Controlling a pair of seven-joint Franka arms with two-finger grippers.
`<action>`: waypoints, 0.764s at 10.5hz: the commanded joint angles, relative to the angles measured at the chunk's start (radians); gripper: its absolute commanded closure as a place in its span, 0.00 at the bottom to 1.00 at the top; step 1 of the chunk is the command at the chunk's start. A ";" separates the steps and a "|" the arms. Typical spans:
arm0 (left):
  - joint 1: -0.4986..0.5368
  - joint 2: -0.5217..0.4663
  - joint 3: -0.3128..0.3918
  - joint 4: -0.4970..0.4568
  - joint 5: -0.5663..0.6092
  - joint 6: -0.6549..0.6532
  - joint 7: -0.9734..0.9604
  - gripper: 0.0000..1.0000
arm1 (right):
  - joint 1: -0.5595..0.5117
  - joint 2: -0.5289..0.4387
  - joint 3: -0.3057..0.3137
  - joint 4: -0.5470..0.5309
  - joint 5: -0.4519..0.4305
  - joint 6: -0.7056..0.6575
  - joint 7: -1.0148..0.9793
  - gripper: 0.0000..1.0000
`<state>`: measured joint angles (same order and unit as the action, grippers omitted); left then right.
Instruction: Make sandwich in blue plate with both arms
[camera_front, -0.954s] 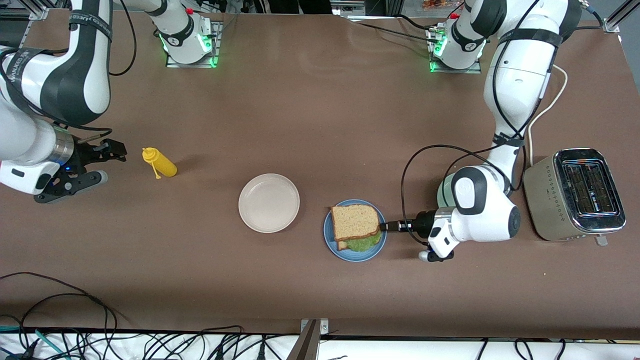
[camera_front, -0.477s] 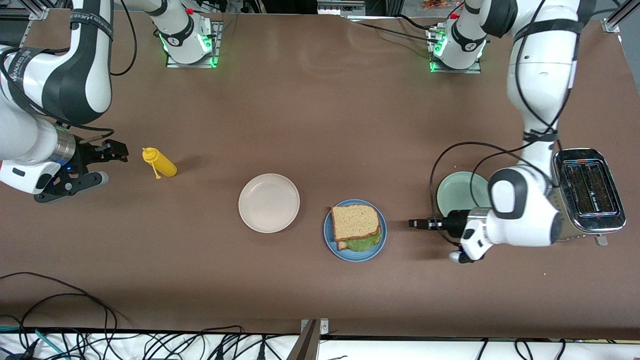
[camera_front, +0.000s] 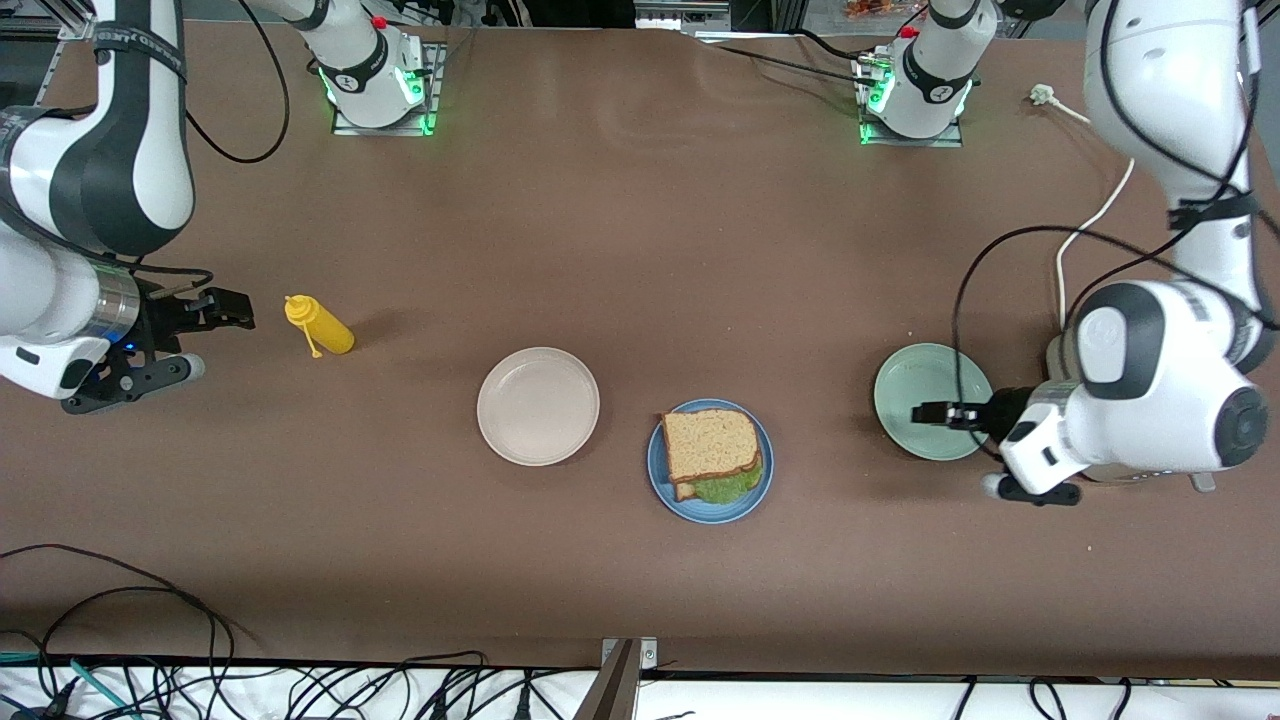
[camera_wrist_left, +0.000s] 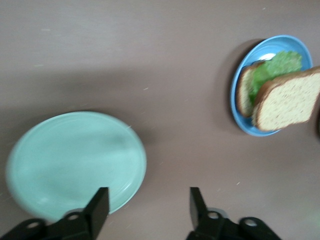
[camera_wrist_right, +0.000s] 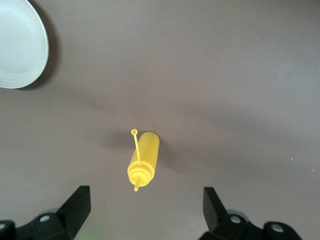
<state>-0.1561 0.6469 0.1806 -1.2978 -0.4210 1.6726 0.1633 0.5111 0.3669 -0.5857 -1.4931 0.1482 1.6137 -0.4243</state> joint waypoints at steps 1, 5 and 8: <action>0.004 -0.203 -0.047 -0.121 0.232 -0.077 0.007 0.00 | -0.242 -0.089 0.310 0.001 -0.107 -0.024 0.116 0.00; 0.012 -0.422 -0.059 -0.189 0.376 -0.086 0.005 0.00 | -0.257 -0.094 0.329 -0.001 -0.107 -0.024 0.122 0.00; 0.070 -0.564 -0.064 -0.196 0.364 -0.005 0.007 0.00 | -0.258 -0.092 0.329 0.001 -0.101 -0.015 0.122 0.00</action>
<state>-0.1245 0.2200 0.1302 -1.4228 -0.0739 1.6054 0.1641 0.2703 0.2887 -0.2778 -1.4899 0.0620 1.6015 -0.3188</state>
